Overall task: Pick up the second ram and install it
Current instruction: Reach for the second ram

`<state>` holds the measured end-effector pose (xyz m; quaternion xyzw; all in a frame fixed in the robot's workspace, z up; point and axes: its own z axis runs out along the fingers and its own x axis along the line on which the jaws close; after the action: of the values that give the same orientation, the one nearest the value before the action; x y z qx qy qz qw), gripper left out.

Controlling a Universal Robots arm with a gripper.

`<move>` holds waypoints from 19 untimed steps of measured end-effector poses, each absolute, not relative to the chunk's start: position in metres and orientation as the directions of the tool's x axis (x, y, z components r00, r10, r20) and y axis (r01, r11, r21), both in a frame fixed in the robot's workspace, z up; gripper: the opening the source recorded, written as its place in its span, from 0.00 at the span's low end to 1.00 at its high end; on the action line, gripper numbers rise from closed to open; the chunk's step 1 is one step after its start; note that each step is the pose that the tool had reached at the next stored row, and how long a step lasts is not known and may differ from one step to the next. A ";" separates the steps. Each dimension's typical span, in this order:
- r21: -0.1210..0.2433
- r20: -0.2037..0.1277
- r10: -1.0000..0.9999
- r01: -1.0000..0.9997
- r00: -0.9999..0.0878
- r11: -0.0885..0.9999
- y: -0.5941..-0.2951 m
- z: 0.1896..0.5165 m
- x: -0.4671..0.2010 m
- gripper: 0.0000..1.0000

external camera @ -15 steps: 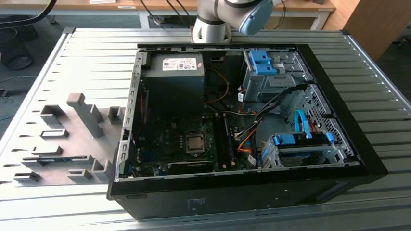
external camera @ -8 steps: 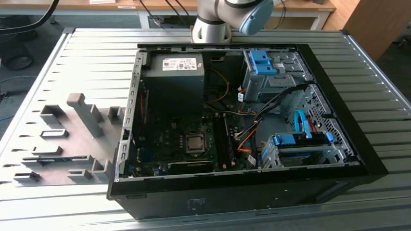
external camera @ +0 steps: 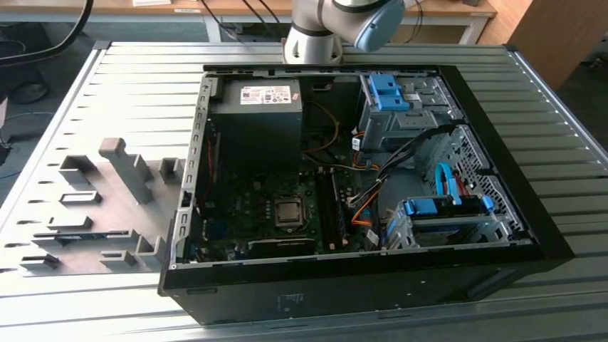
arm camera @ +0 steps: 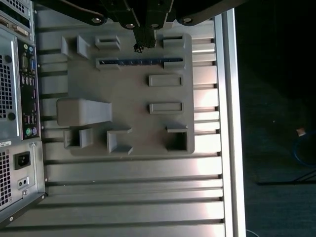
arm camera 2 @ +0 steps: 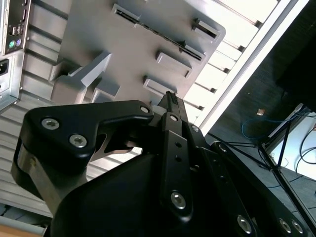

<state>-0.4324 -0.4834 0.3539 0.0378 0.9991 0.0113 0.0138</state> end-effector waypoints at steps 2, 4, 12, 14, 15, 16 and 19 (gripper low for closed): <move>0.024 -0.027 0.076 0.075 -0.997 0.997 -0.484 0.350 -0.432 0.11; 0.023 -0.027 0.076 0.075 -0.997 0.997 -0.484 0.347 -0.432 0.11; 0.024 -0.027 0.076 0.075 -0.997 0.997 -0.486 0.337 -0.432 0.11; 0.024 -0.027 0.076 0.075 -0.997 0.997 -0.486 0.335 -0.432 0.11; 0.024 -0.027 0.076 0.075 -0.997 0.997 -0.486 0.334 -0.432 0.11; 0.024 -0.027 0.076 0.075 -0.997 0.997 -0.487 0.332 -0.432 0.11; 0.024 -0.027 0.076 0.075 -0.997 0.997 -0.487 0.329 -0.432 0.11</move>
<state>-0.4324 -0.4875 0.3286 0.0377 0.9991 0.0113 0.0138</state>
